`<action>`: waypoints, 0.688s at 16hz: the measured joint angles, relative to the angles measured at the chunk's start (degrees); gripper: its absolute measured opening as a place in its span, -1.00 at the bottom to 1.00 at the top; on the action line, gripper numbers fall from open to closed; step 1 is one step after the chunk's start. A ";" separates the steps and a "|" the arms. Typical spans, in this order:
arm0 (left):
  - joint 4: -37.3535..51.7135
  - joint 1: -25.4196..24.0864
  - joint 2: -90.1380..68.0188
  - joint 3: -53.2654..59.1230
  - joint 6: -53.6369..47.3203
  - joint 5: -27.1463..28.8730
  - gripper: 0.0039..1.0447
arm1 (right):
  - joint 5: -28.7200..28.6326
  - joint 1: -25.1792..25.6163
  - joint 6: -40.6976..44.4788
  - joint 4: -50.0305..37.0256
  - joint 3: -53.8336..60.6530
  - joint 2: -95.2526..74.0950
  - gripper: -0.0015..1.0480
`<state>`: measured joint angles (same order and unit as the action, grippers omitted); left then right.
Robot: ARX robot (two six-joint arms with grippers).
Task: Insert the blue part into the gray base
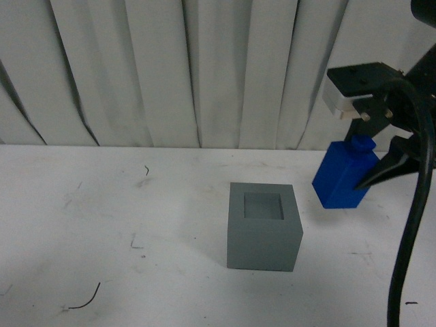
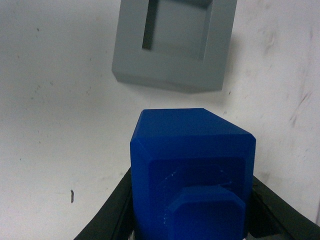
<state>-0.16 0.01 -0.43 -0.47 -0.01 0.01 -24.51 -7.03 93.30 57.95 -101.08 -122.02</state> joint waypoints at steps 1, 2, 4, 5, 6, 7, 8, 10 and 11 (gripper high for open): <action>-0.02 0.00 0.00 0.00 0.00 0.00 0.88 | -0.55 -1.55 -0.96 1.25 -1.33 0.17 -0.10; -0.02 0.00 0.00 0.00 0.00 0.00 0.88 | -0.68 -2.64 -1.86 1.97 -1.88 0.17 -0.10; -0.02 0.00 0.00 0.00 0.00 0.00 0.88 | -0.66 -5.05 -3.65 3.74 -3.15 0.17 -0.10; -0.02 0.00 0.00 0.00 0.00 0.00 0.88 | -0.55 -6.25 -4.33 3.78 -4.07 0.15 -0.10; -0.02 0.00 0.00 0.00 0.00 0.00 0.88 | -0.24 -7.21 -5.05 3.98 -4.85 0.02 -0.10; -0.02 0.00 0.00 0.00 0.00 0.00 0.88 | 0.17 -8.13 -5.57 4.46 -5.79 -0.68 -0.10; 0.00 0.00 0.00 0.00 0.00 0.00 0.88 | 0.68 -8.90 -6.25 5.09 -6.75 -1.73 -0.10; 0.00 0.02 0.00 0.00 0.00 0.00 0.88 | 0.96 -10.08 -6.97 5.90 -8.55 -3.37 -0.10; -0.02 0.00 0.00 0.00 0.00 0.00 0.88 | 1.40 -10.34 -7.48 5.95 -9.33 -3.78 -0.10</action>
<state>-0.19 0.01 -0.43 -0.47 -0.01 0.01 -23.11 -17.37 85.82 63.90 -110.41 -125.80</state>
